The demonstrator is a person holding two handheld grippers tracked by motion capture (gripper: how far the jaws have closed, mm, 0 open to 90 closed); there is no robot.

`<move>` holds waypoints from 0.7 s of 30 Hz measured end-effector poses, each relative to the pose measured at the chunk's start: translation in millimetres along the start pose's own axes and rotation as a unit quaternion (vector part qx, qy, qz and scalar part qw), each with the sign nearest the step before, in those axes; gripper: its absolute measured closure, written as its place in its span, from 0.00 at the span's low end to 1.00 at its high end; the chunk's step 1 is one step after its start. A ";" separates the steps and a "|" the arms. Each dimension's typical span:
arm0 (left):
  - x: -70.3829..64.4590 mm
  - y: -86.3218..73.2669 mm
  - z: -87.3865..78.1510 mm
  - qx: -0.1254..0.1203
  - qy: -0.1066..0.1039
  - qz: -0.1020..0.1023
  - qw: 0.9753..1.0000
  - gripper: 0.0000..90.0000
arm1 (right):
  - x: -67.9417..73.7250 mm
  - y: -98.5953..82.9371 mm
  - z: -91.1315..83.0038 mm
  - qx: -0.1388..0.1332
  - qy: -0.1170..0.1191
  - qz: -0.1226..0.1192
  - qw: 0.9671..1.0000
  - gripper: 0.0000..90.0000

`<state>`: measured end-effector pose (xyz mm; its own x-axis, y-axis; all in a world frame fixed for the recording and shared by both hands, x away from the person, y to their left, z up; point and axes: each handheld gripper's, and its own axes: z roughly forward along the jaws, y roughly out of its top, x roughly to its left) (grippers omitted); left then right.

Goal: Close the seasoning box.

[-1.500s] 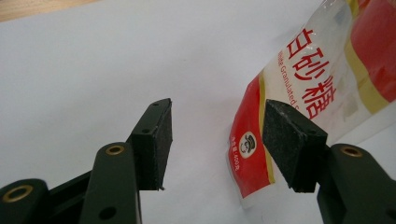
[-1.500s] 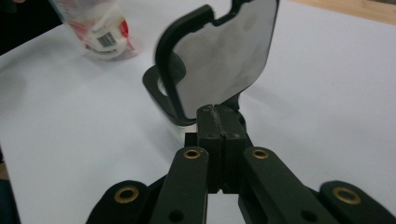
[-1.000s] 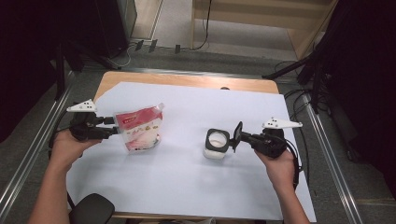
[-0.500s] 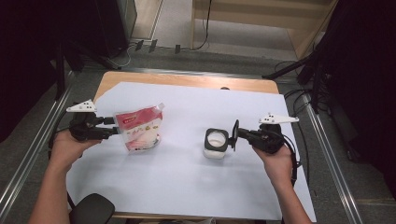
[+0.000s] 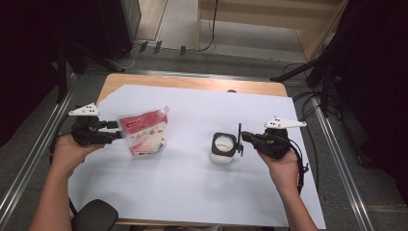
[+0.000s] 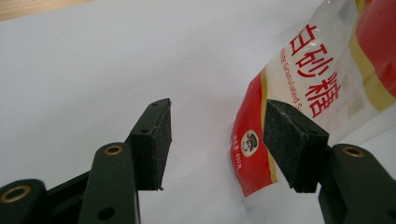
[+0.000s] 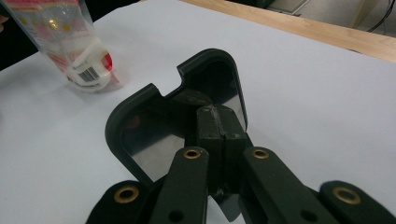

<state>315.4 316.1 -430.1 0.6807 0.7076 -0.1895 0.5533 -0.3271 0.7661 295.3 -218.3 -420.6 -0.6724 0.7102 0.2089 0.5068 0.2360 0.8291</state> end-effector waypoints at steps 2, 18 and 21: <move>0.6 0.1 -0.2 0.003 0.000 0.001 1.000 0.49 | 2.9 1.2 2.1 0.005 -0.009 -0.012 1.000 1.00; 0.2 -0.4 1.4 0.005 0.001 0.004 1.000 0.49 | 4.9 3.4 16.5 0.001 0.020 0.007 1.000 1.00; 0.3 -0.5 1.3 0.004 0.001 0.003 1.000 0.49 | 6.3 2.1 19.0 0.004 0.021 0.007 1.000 1.00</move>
<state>316.0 315.7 -431.3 0.6834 0.7067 -0.1831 0.5530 -0.3374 0.7618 302.4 -200.8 -427.4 -0.6880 0.6841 0.2420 0.5196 0.2317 0.8224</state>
